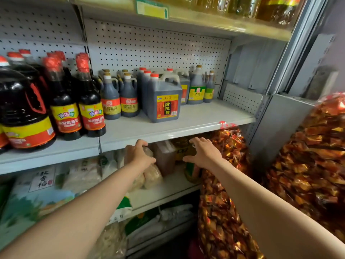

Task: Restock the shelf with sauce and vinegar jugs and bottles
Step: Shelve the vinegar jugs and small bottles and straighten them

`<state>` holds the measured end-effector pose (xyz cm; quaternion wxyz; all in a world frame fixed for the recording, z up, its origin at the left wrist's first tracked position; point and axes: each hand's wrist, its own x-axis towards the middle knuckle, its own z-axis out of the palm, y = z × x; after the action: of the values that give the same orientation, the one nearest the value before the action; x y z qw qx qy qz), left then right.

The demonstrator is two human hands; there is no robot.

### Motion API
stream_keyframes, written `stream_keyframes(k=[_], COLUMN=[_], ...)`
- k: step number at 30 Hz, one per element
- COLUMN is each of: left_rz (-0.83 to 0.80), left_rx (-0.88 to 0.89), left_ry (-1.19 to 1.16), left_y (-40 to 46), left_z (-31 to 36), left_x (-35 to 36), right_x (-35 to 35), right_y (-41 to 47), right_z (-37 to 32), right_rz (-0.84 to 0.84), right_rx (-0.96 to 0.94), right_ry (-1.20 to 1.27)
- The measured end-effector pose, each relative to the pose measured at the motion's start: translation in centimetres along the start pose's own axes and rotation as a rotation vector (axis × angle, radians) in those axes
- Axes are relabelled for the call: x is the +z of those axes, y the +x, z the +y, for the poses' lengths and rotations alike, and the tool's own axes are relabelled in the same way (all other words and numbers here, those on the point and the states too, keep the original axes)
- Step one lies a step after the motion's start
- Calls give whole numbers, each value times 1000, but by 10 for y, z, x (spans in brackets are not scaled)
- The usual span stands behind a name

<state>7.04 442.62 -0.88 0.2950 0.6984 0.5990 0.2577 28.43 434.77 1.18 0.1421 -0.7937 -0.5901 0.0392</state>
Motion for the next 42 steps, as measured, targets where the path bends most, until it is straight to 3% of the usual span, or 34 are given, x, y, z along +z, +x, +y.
stream_keyframes(k=[7,18,33,42], left_rz=[-31,-268,-634,-774], left_rx=[-27,-71,-296,-347], left_ry=[62,155,134,137], left_y=[-35,-67,-160,-182], left_z=[-41,-140,-425,-564], left_x=[0,16,129,310], right_x=[43,131,412,622], right_y=[-44,-104,-296,-351], right_z=[-12,-38,-21,19], right_rz=[-63,-197,-566,-521], right_rx=[-1,167,585,897], right_ry=[5,7,302,527])
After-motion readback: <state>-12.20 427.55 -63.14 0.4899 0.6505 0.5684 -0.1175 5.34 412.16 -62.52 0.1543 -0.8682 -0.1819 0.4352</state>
